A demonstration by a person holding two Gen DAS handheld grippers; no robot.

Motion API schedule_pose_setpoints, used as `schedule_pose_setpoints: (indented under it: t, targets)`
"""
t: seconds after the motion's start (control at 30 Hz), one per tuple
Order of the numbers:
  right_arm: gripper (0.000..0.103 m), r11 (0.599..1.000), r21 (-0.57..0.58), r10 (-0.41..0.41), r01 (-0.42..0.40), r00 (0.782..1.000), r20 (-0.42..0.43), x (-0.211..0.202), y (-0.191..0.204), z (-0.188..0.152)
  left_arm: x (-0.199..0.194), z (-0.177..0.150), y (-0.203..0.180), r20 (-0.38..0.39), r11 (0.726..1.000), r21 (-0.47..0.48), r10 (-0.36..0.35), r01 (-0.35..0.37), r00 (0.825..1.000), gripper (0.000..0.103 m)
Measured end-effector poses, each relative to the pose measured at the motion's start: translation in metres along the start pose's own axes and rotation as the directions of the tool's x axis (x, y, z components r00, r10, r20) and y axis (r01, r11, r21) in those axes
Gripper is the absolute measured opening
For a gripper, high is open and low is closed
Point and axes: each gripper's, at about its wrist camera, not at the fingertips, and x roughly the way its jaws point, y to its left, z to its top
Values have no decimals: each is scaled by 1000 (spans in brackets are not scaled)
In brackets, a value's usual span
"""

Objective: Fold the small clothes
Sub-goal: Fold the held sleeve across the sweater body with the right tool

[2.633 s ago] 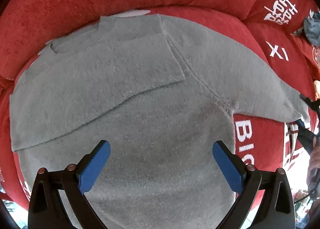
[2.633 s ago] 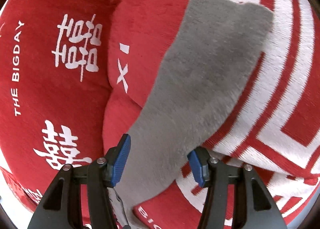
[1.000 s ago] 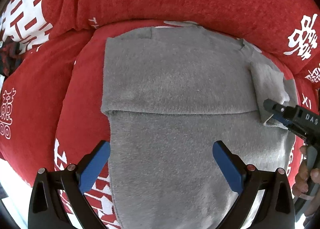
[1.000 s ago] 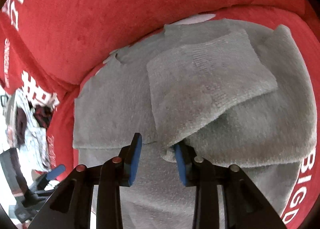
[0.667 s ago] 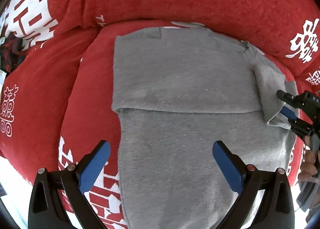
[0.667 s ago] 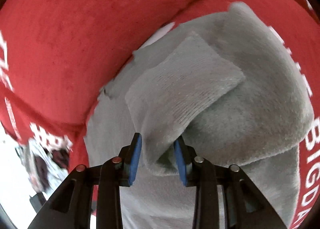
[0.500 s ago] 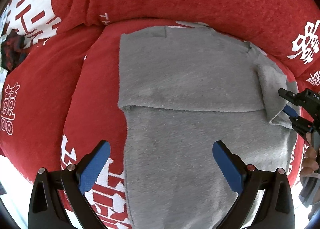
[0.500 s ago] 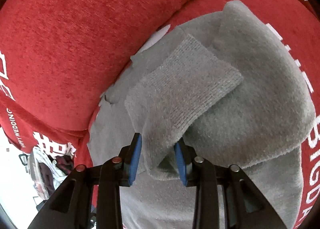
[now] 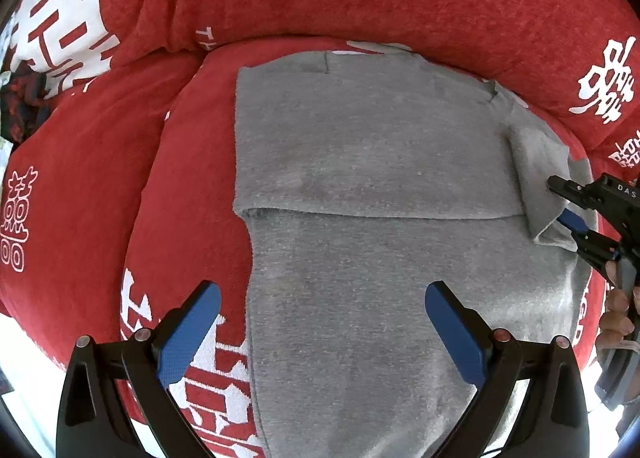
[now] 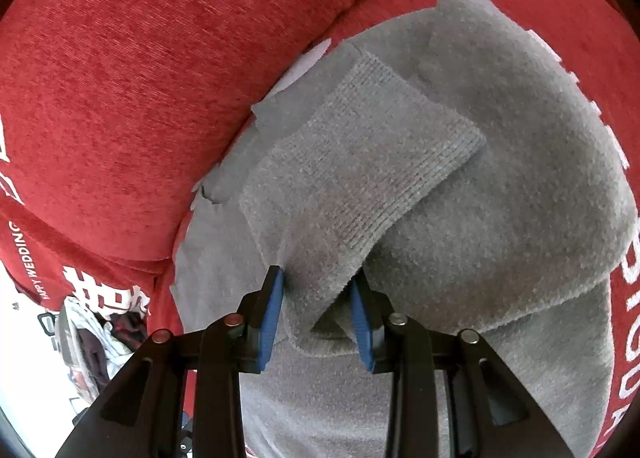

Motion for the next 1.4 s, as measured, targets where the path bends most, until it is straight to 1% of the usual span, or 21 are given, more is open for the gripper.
schedule_pose_setpoints:
  t: [0.17,1.03,1.27,1.33,1.4]
  targets:
    - [36,1000,-5,15,-15,1000,4,0,2,2,0,-1,0,-2,1000,-1,-1,1,1000,102]
    - [36,1000,-3,20,-20,1000,-8,6,6,3,-1,-4,4,-3,1000,-3,0,0,1000,102]
    - [36,1000,21,22,-22,1000,-13,9,5,3,-1,-6,8,-3,1000,-2,-3,3,1000,102]
    - [34,1000,20,22,-22,1000,-15,10,6,3,-1,-7,8,-4,1000,0,-3,3,1000,102]
    - [19,1000,6,24,-24,1000,-16,10,9,4,-1,-7,8,-5,1000,-1,-3,3,1000,102]
